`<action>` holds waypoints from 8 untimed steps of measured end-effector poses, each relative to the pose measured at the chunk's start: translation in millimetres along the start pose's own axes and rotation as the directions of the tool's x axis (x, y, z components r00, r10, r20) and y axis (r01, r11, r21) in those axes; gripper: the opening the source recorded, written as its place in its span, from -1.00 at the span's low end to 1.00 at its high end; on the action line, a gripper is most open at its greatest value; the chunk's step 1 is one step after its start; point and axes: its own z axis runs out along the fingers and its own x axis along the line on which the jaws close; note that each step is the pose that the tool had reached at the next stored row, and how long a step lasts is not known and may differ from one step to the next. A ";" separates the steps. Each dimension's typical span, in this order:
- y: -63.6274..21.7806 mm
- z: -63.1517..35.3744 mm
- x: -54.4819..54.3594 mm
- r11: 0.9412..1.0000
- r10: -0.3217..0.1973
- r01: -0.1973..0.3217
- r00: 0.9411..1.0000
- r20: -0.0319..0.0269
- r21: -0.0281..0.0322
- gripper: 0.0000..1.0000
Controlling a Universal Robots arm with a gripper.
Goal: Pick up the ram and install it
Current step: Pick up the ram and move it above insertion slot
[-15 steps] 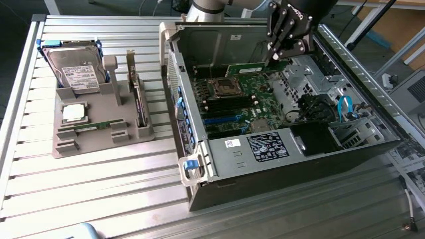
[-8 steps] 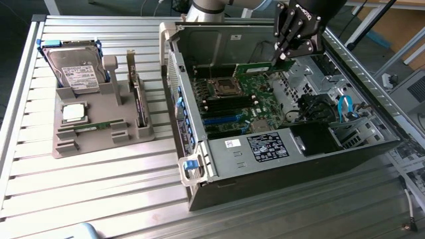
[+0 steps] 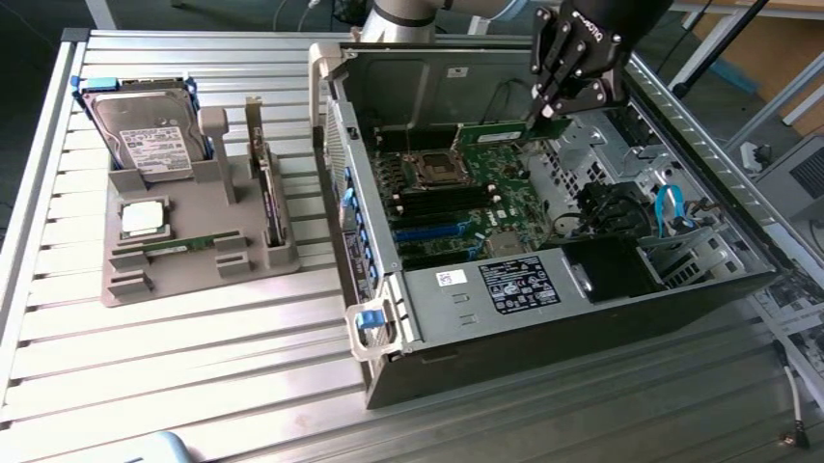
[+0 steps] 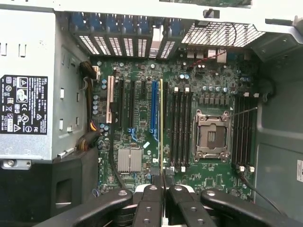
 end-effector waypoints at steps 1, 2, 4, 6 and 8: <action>0.0 1.1 0.1 1.000 0.000 0.000 1.000 0.000 0.000 -0.76; -0.1 2.4 0.1 1.000 0.000 0.000 1.000 0.000 0.000 -0.76; -0.2 4.3 0.2 1.000 0.000 0.000 1.000 0.000 0.000 -0.76; -0.2 6.6 0.4 1.000 0.000 0.000 1.000 0.000 0.000 -0.76; -0.3 8.4 0.5 1.000 0.000 0.000 1.000 0.000 0.000 -0.76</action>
